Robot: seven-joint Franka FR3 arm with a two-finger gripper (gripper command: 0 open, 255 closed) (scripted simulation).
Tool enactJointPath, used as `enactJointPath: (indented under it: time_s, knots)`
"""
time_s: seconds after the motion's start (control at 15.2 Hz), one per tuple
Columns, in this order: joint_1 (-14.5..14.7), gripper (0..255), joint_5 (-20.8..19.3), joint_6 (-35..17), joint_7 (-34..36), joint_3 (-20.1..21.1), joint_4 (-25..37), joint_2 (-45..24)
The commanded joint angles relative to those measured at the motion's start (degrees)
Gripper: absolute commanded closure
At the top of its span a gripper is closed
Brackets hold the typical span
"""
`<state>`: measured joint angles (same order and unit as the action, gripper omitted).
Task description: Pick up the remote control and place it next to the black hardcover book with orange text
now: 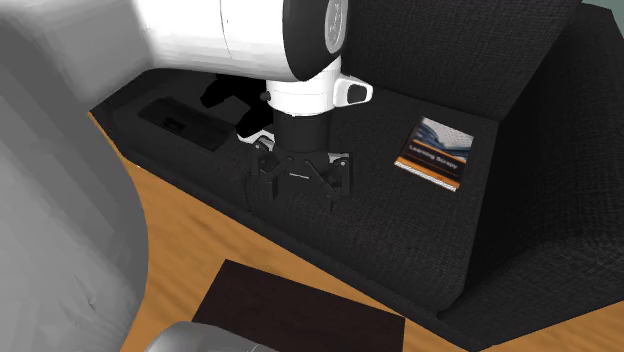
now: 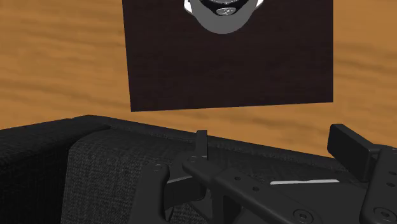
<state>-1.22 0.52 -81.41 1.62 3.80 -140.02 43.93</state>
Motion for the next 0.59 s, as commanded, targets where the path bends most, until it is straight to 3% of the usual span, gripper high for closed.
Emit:
enactJointPath:
  time_s: [0.0,0.53]
  knots:
    - [0.00,0,0.00,0.00,0.00,0.00,0.00,0.00]
    - [3.94,0,-3.03,-16.79,-13.61,-1.82,1.01,-13.36]
